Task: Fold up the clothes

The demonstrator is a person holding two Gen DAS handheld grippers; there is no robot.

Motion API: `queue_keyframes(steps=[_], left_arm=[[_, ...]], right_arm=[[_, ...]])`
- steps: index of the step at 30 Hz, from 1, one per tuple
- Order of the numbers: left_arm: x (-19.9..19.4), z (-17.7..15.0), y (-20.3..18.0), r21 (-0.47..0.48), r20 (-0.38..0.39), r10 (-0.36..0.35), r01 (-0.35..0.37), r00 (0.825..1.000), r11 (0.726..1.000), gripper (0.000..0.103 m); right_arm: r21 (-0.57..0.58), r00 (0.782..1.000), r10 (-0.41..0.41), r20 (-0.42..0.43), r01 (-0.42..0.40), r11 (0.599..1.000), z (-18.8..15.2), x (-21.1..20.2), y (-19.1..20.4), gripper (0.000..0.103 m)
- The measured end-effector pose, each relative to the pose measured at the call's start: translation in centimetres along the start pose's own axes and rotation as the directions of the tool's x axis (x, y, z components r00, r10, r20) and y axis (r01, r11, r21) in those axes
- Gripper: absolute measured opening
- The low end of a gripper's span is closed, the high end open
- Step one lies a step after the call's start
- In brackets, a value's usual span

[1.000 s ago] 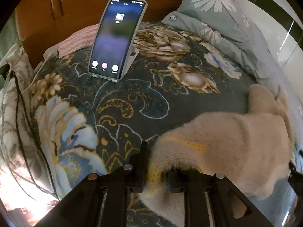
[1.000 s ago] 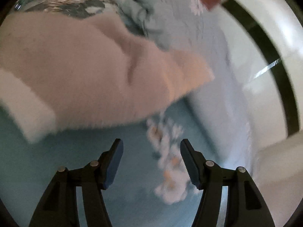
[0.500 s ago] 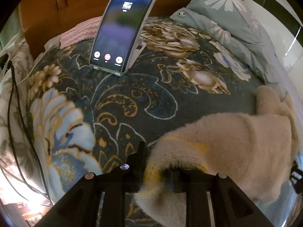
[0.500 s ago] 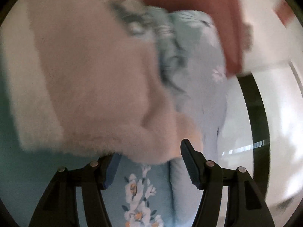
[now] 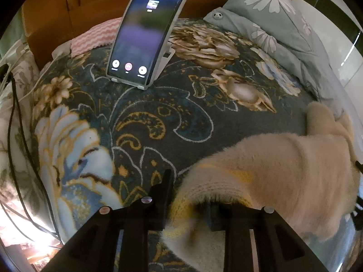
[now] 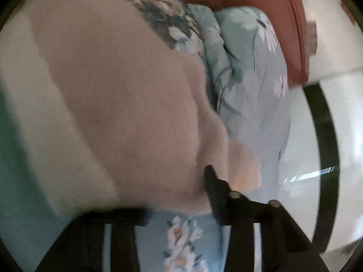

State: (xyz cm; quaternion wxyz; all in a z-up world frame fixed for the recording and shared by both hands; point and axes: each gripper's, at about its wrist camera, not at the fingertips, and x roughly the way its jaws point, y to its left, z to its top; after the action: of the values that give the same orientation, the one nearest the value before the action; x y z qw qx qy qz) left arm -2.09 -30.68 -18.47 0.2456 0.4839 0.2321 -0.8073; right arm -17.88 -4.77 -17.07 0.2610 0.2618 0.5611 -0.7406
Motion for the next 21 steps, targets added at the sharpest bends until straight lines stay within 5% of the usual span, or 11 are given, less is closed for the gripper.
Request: queue_keyframes(steps=[4,9,16,21], left_arm=[[-0.5,0.2,-0.2,0.023,-0.011,-0.002,0.002,1.0,1.0,0.027],[-4.1,0.7,-0.8,0.058,0.036,-0.031,0.028,0.999,0.998,0.024],[-11.5,2.1,-2.7,0.133,0.154,-0.133,0.113,0.979,0.985,0.014],[-18.6,2.8,-5.2,0.215,0.268,-0.229,0.174,0.936,0.961,0.013]], right_arm=[[0.223,0.994,0.106,-0.032,-0.096,0.97,1.6,-1.7,-3.8,0.014],[0.491,0.978,0.209,0.006,-0.185,0.851,1.8,-5.5,-8.4,0.012],[0.68,0.983,0.153,0.105,-0.183,0.71,-1.2,-13.6,-12.0,0.012],[0.759,0.991,0.048,0.129,-0.129,0.639,-4.1,-20.0,-14.2,0.012]])
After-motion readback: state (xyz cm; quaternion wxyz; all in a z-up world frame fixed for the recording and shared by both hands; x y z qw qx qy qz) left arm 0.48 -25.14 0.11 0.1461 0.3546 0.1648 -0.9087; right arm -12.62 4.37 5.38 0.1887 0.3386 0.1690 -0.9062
